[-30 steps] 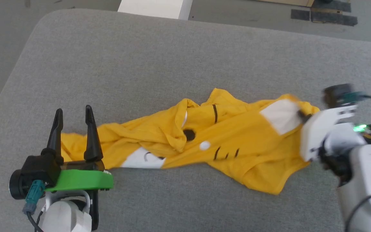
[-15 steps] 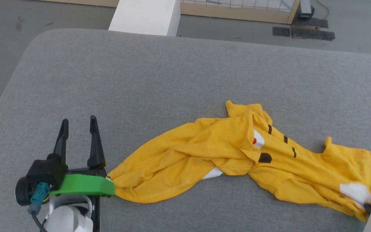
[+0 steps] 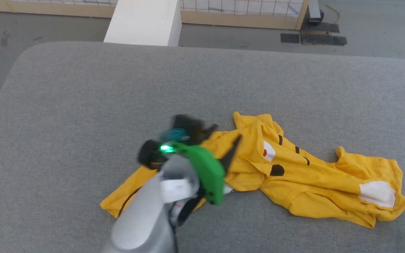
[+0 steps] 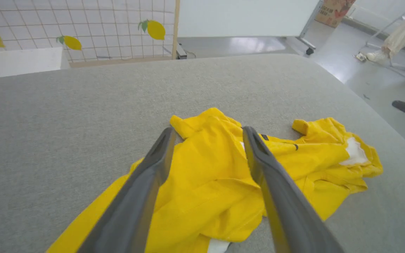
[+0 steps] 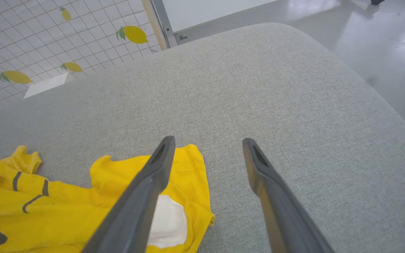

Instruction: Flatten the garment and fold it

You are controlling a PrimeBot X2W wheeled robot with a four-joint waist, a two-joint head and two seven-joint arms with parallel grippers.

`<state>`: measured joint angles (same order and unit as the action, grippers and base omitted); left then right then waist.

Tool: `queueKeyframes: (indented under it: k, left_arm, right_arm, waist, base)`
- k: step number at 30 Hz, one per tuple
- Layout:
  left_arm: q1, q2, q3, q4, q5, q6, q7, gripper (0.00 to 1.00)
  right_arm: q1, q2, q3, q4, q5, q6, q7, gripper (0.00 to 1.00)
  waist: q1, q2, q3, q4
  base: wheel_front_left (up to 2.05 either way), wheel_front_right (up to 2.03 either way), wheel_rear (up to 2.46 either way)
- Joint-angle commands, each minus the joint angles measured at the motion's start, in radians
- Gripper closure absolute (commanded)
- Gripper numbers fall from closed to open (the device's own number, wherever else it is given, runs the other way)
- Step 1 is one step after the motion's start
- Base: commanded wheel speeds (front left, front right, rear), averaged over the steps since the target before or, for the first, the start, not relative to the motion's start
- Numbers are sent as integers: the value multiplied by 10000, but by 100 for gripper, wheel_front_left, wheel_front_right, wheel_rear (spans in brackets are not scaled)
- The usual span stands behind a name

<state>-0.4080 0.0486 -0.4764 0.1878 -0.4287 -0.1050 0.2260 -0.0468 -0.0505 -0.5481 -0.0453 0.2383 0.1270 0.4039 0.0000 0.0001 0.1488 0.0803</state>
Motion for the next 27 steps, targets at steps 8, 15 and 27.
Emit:
queueKeyframes:
  k: [8, 15, 27]
  left_arm:
    - [-1790, 17, -2614, 1385, -877, 90, 2574, 0]
    - [-2652, 17, -3630, 2437, -1134, 431, 2591, 24]
    - [-3002, 17, -4069, 2128, -2696, 633, 2146, 100]
  right_arm:
    - [-456, 2, 297, 365, 141, 37, -166, 0]
    - [-634, 2, 373, 521, 178, 37, -331, 0]
    - [-745, 3, 331, 779, 18, 37, -570, 0]
  waist:
    - [0, -1, 604, -428]
    - [0, -1, 934, -706]
    - [0, -1, 704, -398]
  base:
    - [0, 0, 0]
    - [0, 0, 0]
    - [0, 0, 0]
